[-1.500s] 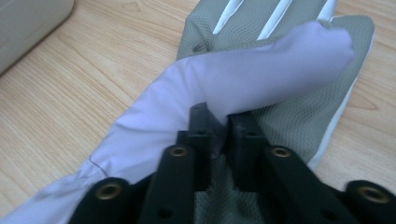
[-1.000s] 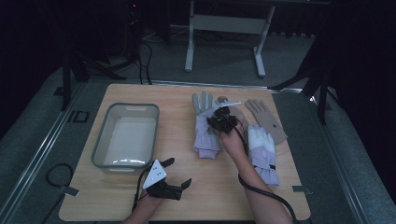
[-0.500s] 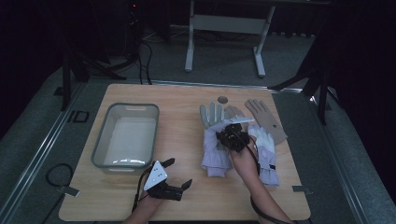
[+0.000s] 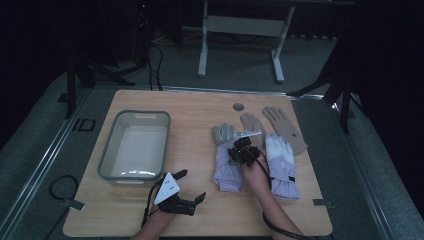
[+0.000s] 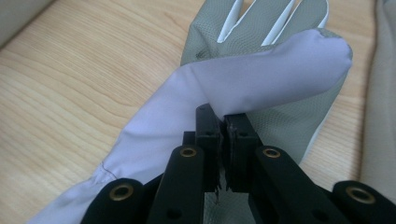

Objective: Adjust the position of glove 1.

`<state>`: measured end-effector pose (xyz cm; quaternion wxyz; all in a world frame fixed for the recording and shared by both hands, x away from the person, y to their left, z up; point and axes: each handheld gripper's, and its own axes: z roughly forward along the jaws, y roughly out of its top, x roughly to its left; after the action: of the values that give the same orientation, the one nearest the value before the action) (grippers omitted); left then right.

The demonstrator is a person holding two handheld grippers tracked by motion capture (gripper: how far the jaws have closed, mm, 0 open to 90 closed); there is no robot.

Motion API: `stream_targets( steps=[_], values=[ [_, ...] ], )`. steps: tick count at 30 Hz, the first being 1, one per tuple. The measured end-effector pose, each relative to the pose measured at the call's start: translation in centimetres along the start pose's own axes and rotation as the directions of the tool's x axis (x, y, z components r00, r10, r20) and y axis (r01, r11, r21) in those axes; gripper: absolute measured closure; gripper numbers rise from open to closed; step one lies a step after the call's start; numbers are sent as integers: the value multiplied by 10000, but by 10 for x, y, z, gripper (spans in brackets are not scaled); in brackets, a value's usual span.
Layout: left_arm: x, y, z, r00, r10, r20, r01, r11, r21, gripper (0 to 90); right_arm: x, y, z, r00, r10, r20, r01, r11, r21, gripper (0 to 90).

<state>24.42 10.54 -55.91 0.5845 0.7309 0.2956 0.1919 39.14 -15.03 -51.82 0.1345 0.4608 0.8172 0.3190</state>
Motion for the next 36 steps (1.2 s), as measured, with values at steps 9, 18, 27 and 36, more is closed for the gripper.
stream_targets(
  steps=[9,18,27,36],
  values=[
    [0,0,0,10000,-11,4,11,10000,-2,11,-1,-4,9,9998,78,-207,-79,10000,-44,806],
    [0,0,0,10000,-58,19,58,10000,-2,11,-4,-1,-23,9973,-414,-610,390,9984,-398,588],
    [1,0,0,9999,-115,24,115,9999,-5,11,-33,2,-80,9978,-573,-342,520,9890,-1384,501],
    [1,0,0,9999,-150,10,150,9999,-8,11,-64,-18,-103,9992,-332,217,360,9887,-1455,460]
  ],
)
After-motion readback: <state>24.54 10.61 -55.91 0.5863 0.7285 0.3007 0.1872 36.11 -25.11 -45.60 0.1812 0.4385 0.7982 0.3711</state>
